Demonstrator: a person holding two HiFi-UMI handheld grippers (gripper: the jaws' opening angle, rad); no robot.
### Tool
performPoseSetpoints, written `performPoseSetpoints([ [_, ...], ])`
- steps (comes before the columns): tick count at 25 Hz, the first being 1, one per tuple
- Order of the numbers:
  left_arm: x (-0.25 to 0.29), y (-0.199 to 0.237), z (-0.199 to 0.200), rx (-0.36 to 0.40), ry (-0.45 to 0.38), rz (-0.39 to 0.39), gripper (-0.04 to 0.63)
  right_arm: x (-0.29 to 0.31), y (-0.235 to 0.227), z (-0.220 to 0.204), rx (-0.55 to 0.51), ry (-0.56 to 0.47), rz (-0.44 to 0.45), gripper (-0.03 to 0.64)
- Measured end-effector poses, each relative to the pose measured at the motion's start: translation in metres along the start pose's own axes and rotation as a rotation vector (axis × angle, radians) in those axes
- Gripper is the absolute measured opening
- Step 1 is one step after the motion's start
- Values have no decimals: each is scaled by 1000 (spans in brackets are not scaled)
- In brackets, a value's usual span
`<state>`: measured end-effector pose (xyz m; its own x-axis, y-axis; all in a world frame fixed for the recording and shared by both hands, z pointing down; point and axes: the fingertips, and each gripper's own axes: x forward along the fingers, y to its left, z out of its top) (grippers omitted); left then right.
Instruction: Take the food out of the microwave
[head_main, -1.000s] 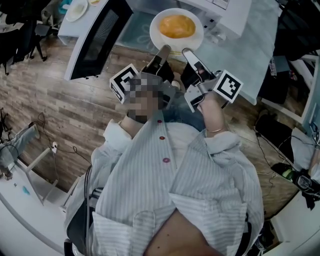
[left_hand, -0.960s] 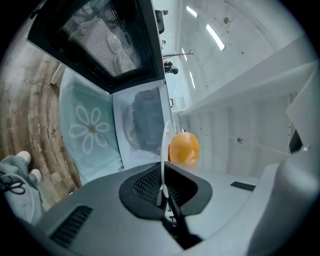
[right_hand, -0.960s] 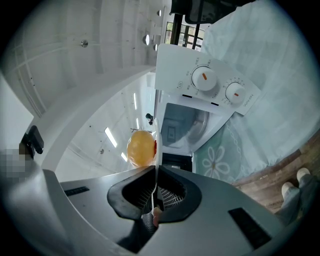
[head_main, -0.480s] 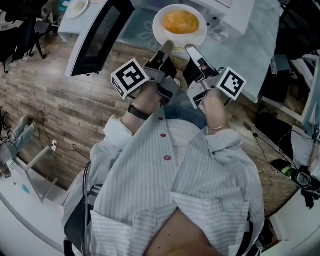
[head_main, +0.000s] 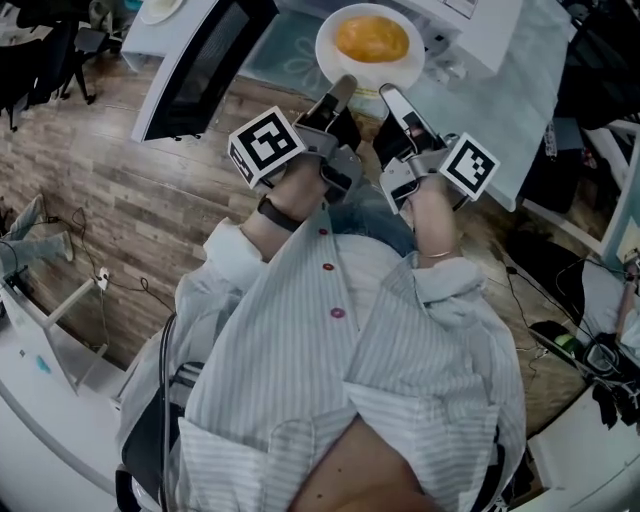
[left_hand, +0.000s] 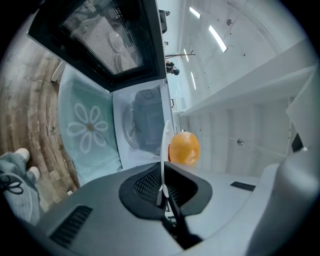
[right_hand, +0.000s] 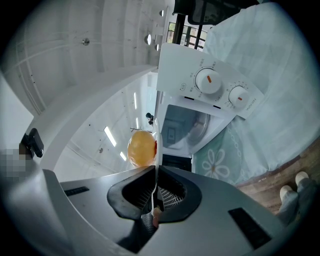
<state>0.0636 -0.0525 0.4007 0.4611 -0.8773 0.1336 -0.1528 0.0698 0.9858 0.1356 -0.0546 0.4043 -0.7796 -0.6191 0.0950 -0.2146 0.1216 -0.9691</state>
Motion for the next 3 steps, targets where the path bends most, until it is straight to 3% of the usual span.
performPoseSetpoints([
  [3, 4, -1, 0, 15, 19, -7, 20, -1, -1, 3, -1, -5, -3, 43],
])
